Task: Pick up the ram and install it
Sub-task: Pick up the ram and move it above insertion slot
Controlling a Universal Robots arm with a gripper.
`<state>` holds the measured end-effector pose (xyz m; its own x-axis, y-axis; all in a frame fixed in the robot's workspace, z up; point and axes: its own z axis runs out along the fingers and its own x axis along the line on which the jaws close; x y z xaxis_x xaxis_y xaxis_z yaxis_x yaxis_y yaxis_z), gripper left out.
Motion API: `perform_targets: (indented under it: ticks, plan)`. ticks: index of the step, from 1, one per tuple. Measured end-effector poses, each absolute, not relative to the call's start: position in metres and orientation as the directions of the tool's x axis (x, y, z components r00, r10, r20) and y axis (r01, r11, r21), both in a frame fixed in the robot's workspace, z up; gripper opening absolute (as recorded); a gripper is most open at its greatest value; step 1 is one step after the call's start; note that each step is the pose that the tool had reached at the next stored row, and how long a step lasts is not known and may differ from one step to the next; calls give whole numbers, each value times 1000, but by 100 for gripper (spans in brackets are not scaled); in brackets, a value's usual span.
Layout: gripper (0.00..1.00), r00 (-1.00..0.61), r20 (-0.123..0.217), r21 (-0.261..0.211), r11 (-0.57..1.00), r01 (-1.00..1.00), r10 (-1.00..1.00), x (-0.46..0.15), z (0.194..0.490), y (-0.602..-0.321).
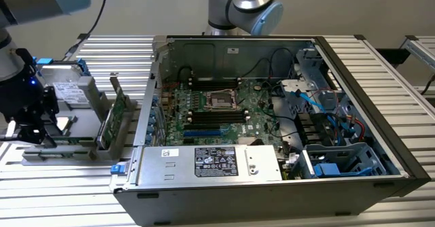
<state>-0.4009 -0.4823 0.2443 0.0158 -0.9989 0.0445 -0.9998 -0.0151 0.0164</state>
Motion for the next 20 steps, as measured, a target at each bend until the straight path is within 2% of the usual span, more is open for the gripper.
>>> perform_targets:
  ticks: [20]
  plan:
    - [36,16,43,15,-15,-1000,-999,-397,209,-486]
